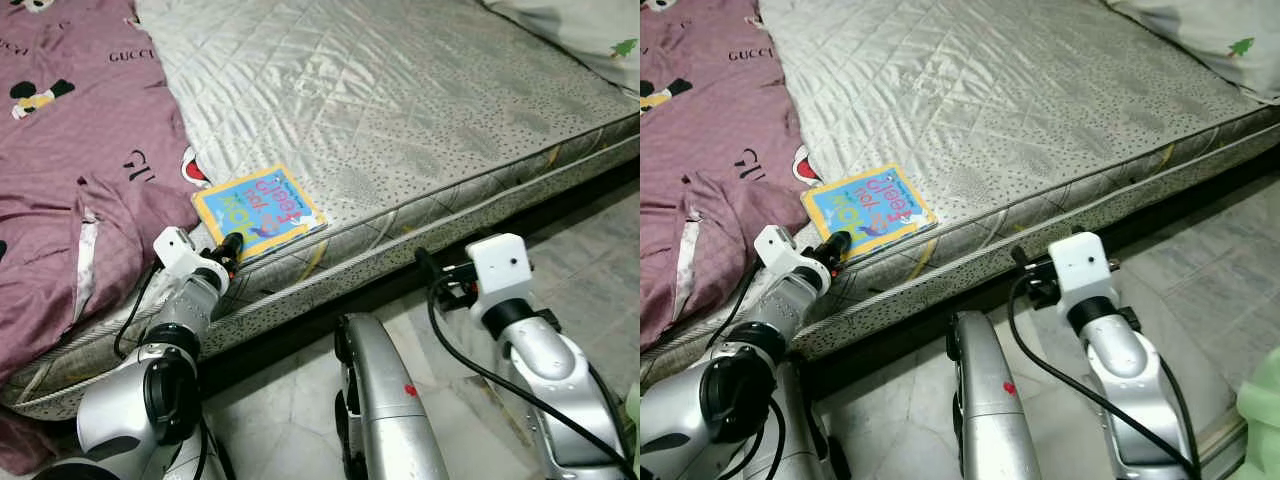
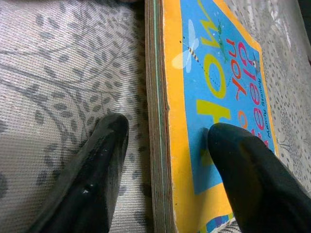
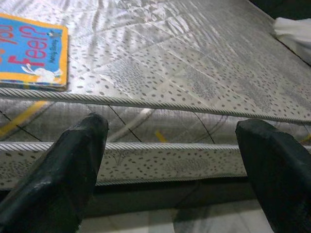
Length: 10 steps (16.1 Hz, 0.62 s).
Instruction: Clean up the room
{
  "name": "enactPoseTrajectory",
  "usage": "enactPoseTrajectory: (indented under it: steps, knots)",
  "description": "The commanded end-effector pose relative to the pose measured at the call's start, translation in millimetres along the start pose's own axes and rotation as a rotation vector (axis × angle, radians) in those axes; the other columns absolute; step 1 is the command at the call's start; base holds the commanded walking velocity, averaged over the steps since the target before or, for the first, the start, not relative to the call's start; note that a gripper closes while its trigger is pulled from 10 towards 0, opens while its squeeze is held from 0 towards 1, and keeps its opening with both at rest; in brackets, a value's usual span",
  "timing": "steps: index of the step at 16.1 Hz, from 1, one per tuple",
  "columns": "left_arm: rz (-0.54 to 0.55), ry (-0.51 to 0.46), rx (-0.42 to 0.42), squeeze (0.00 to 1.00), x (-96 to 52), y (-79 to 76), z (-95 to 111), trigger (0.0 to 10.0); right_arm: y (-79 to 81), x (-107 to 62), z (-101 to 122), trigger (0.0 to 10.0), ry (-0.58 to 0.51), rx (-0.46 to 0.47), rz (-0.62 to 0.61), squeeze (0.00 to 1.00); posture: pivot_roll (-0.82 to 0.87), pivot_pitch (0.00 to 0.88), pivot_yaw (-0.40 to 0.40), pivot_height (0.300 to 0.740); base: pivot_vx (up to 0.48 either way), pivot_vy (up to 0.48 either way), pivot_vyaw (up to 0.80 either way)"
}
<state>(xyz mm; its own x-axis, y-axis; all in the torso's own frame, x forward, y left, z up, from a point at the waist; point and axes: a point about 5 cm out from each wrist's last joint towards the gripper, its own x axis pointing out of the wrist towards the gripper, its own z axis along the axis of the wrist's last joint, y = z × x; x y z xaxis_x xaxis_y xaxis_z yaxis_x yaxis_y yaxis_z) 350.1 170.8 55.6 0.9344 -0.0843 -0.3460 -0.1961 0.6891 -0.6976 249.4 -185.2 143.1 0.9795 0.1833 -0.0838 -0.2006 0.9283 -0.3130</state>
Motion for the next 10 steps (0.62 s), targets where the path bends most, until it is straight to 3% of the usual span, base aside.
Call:
enactPoseTrajectory:
  steps: [1, 4, 10]
  knots:
    - [-0.021, 0.058, -0.017, 0.00, 0.5, -3.7, -11.0, 0.0, -4.9, -5.0, 1.5, 10.0, 0.003, -0.012, -0.005, 0.00, -0.43, 0.199, -0.048, 0.483, 0.000, 0.000, 0.00]
    - [-0.067, 0.085, -0.005, 0.00, 1.9, -11.1, -13.7, 0.0, -4.0, -4.4, 3.7, 10.0, 0.003, -0.015, -0.004, 0.00, -0.43, 0.194, -0.050, 0.483, 0.000, 0.000, 0.00]
    - [-0.083, 0.110, 0.004, 0.00, 0.9, -9.7, -16.7, 0.0, -4.0, -1.9, 5.1, 10.0, -0.002, -0.021, 0.001, 0.00, -0.43, 0.185, -0.052, 0.483, 0.000, 0.000, 0.00]
